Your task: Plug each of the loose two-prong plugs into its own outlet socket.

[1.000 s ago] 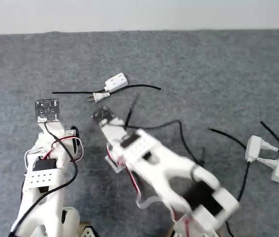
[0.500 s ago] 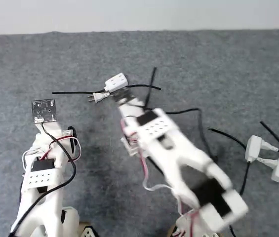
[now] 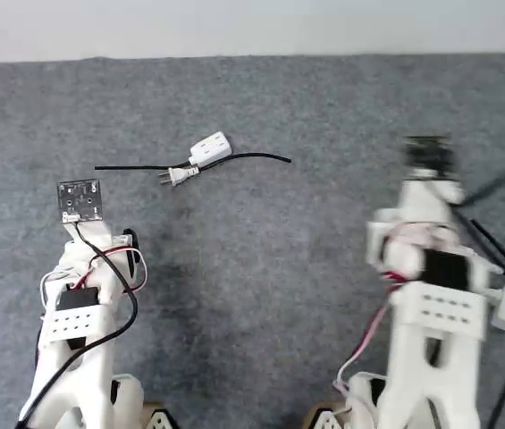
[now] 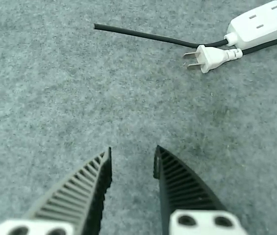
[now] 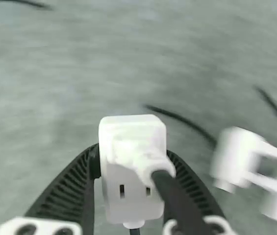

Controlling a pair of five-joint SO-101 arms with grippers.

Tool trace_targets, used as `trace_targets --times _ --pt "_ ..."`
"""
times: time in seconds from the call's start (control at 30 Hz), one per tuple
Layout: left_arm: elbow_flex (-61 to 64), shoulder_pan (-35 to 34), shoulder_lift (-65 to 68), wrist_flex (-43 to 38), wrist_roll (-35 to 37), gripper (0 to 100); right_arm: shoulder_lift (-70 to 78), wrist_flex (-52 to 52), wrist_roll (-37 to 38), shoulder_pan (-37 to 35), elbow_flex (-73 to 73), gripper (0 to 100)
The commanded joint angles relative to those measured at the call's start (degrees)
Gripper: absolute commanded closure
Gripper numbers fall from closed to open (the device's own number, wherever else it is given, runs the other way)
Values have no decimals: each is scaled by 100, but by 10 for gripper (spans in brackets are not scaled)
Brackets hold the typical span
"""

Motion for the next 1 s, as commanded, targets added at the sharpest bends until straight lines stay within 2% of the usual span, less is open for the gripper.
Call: trace_targets --times 0.0,0.13,0.23,0.37,0.5,0.6,0.67,0.8,0.87,0.97 --pt "-84 0 0 -114 53 867 453 -611 185 1516 -44 985" --pt "-84 0 0 -97 44 866 1411 -1508 334 2624 -79 983" --pt "-277 9 0 246 35 865 2035 -1807 862 2914 -88 947" --pt "-585 -35 9 774 35 843 2352 -1578 1055 2897 -105 833" --pt "-585 -44 9 862 62 727 2009 -910 1011 2554 -325 828" --pt "-567 -26 9 914 53 654 1138 -321 1002 2211 -325 824" --pt "-523 -9 9 879 44 647 444 145 1037 2035 -316 805" --pt "-505 0 9 879 35 647 -629 655 1073 1798 -273 693" --pt "-497 -9 9 879 35 647 -752 620 1073 1859 -193 693" --pt "-497 -26 9 879 35 647 -514 312 1134 2325 -18 719"
